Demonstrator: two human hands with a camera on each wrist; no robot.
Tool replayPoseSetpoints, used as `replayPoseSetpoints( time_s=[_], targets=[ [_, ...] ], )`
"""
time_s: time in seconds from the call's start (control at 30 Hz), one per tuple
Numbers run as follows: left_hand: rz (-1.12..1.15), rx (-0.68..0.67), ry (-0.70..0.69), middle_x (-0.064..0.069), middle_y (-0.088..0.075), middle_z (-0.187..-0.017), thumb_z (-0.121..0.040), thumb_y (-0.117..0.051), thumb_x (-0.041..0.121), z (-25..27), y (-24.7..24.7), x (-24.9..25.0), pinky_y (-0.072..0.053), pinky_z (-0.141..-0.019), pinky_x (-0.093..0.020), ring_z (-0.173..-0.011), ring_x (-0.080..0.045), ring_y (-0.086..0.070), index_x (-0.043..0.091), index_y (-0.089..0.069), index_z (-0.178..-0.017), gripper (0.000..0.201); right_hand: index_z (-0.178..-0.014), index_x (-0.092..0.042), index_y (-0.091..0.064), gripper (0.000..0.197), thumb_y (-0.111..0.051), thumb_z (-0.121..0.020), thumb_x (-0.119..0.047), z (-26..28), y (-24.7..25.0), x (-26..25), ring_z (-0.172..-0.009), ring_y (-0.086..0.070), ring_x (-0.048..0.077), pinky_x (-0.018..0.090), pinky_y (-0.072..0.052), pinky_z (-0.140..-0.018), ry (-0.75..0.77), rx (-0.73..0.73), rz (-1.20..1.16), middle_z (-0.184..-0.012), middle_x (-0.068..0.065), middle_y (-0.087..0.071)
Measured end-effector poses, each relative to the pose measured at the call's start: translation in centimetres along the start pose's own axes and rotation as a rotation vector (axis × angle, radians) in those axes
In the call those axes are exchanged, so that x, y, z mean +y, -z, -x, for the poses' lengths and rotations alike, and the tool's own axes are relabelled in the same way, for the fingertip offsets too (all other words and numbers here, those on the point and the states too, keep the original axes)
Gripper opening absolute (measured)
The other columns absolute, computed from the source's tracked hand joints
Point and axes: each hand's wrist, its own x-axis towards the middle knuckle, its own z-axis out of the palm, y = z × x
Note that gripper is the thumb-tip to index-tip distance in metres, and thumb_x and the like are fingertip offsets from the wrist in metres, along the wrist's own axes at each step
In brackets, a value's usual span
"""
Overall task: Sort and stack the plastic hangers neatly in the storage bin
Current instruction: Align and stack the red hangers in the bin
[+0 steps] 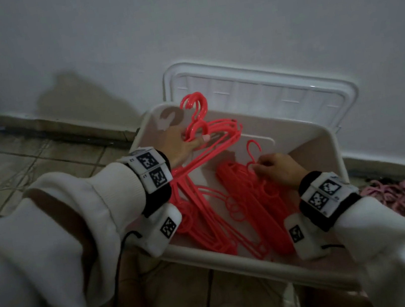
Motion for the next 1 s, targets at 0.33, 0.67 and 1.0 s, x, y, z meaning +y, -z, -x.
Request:
replayPoseSetpoints(
  time_s=[0.33,0.67,1.0],
  targets=[
    [0.323,-0.063,0.004,-0.015,-0.07,-0.1,-0.075,-0.073,0.041,-0.1,-0.9,0.8,-0.047,-0.099,-0.039,-0.099,-0.029,-0.065,0.009,-0.068,-0.085,0.034,-0.073,-0.005,-0.052,0.021,-0.047,-0.092,0.001,1.7,2.4,-1.6,-0.036,-0.055,0.005,0.015,-0.047,-0.04,-0.134,-0.101,-0.804,-0.063,0.009,-0.053],
    [0.298,0.021,-0.003,0.015,-0.059,-0.061,-0.088,-0.063,0.023,0.4,0.4,0.4,-0.04,-0.049,-0.004,-0.052,0.0,-0.049,0.015,-0.059,-0.064,0.026,-0.078,-0.002,-0.055,0.013,-0.052,-0.088,0.006,2.9,1.5,1.0,-0.042,-0.06,0.004,0.017,-0.051,-0.046,-0.221,0.026,-0.743,-0.08,0.019,-0.063],
    [0.255,-0.211,0.013,0.012,-0.066,-0.09,-0.074,-0.076,0.03,1.7,-0.7,1.3,-0.041,-0.071,0.001,-0.077,0.008,-0.06,0.024,-0.062,-0.1,0.03,-0.067,-0.007,-0.053,0.021,-0.059,-0.085,0.003,2.4,1.1,-4.4,-0.035,-0.053,-0.002,0.01,-0.043,-0.039,-0.079,0.006,-0.837,-0.04,-0.005,-0.058]
  ],
)
